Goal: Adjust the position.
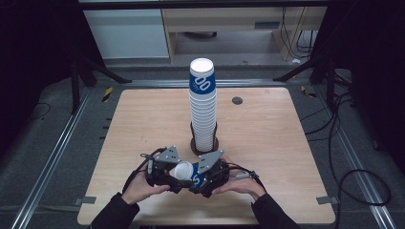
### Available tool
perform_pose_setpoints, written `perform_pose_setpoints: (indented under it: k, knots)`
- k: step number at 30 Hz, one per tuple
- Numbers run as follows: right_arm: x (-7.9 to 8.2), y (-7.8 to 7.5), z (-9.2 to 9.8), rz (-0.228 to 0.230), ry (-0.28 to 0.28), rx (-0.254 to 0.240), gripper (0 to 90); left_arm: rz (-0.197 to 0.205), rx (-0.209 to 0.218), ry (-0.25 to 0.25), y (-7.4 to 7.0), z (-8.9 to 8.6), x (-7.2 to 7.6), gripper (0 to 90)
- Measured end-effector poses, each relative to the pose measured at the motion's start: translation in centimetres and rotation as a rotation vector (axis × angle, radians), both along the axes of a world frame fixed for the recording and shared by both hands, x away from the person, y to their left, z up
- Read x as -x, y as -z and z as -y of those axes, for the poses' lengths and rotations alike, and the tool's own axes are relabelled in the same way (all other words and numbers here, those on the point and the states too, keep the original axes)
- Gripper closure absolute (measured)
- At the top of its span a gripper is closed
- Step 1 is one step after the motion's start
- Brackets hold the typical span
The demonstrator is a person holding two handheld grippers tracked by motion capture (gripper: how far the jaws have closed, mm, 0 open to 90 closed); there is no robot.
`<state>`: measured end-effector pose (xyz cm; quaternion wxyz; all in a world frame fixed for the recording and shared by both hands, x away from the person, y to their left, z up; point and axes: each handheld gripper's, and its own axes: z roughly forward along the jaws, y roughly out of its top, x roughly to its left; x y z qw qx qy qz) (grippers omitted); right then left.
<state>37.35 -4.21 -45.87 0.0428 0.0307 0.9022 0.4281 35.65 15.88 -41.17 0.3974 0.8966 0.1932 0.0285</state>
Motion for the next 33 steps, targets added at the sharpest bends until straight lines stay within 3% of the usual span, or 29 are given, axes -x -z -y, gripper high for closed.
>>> perform_pose_setpoints:
  k: [3,12,14,20,24,27,28,33]
  knots:
    - [-0.3,-0.1,0.1,-0.015,0.030,-0.023,12.8,0.013,0.007,-0.018,-0.2,-0.4,-0.1,25.4]
    - [-1.0,-1.3,1.7,-0.047,0.088,-0.107,9.1,0.028,0.049,-0.057,-1.0,-1.8,-0.4,25.4]
    - [-1.2,-1.8,2.7,-0.045,0.109,-0.149,9.1,0.033,0.057,-0.069,-1.2,-2.1,-0.5,25.5]
    - [-1.6,-2.5,4.6,-0.052,0.157,-0.204,9.0,0.040,0.091,-0.110,-1.2,-3.1,-1.0,25.4]
    - [-1.8,-2.6,5.3,-0.056,0.180,-0.217,8.8,0.052,0.137,-0.133,-1.2,-3.6,-1.2,25.4]
    - [-1.9,-2.6,5.8,-0.068,0.192,-0.227,8.8,0.063,0.205,-0.149,-1.4,-4.1,-1.2,25.4]
    - [-1.9,-2.6,5.8,-0.068,0.192,-0.227,8.8,0.063,0.205,-0.149,-1.4,-4.1,-1.2,25.4]
    - [-1.9,-2.3,5.8,-0.096,0.186,-0.256,8.6,0.062,0.290,-0.141,-1.5,-4.4,-1.2,25.4]
